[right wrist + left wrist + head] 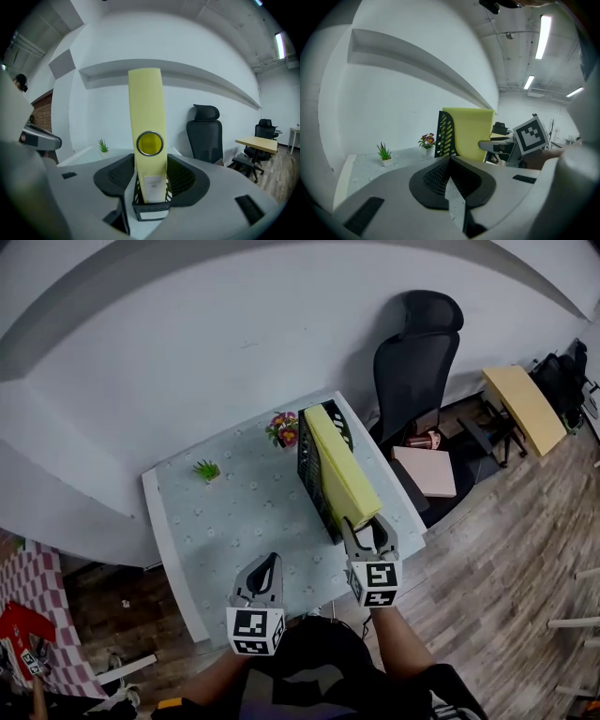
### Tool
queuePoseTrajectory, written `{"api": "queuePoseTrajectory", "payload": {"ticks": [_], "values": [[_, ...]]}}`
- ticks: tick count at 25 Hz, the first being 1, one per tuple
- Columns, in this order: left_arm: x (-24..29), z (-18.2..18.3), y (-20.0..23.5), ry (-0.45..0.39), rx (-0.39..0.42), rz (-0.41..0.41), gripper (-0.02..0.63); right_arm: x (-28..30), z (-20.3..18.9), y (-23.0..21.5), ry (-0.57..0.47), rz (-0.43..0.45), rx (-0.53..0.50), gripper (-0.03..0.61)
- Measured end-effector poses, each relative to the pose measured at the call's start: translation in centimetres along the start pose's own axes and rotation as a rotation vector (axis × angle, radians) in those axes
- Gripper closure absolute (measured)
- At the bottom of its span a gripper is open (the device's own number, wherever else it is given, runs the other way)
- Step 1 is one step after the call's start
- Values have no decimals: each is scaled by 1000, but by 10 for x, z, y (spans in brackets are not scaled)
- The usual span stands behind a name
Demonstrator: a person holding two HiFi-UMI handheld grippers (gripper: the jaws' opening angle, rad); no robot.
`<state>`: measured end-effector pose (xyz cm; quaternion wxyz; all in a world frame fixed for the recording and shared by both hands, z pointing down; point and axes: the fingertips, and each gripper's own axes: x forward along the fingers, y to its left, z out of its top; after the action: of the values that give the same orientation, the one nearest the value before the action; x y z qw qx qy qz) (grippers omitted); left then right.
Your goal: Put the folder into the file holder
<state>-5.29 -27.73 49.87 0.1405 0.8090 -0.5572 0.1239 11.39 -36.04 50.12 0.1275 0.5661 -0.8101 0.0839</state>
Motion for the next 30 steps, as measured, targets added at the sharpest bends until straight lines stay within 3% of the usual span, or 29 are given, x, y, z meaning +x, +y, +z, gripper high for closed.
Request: {"api": "queuePoseTrajectory", "payload": {"ticks": [16, 23, 30], "values": [[-77, -19, -48, -52, 25, -149, 609, -137, -23, 54, 10, -84, 45, 366], [-118, -30, -62, -56, 59, -197, 609, -194, -36, 83, -1, -113, 80, 415], [-146, -50, -71, -40, 84, -245, 609, -238, -46, 102, -37, -190, 132, 535]]}}
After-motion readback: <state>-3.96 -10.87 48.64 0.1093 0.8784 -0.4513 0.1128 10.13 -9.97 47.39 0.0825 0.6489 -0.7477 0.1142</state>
